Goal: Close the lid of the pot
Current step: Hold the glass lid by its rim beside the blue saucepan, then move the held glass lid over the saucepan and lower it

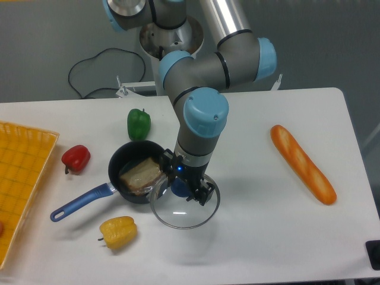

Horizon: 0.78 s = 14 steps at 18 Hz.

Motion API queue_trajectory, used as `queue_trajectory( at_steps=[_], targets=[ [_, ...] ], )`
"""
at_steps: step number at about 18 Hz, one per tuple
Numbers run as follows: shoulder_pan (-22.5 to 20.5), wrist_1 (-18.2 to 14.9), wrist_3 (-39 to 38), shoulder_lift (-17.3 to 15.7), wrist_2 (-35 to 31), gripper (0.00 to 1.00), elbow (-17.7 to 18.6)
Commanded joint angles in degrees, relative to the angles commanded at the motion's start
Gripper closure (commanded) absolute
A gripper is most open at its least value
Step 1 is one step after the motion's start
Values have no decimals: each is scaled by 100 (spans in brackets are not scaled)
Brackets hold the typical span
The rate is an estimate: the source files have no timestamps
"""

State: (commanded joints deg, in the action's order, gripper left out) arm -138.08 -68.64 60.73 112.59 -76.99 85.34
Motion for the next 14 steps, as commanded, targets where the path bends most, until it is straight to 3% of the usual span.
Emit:
queue_trajectory(
  at_steps=[7,14],
  targets=[
    [-35,26,166,-88,-9,57,18],
    [-53,299,255,-281,-9,57,-44]
  ],
)
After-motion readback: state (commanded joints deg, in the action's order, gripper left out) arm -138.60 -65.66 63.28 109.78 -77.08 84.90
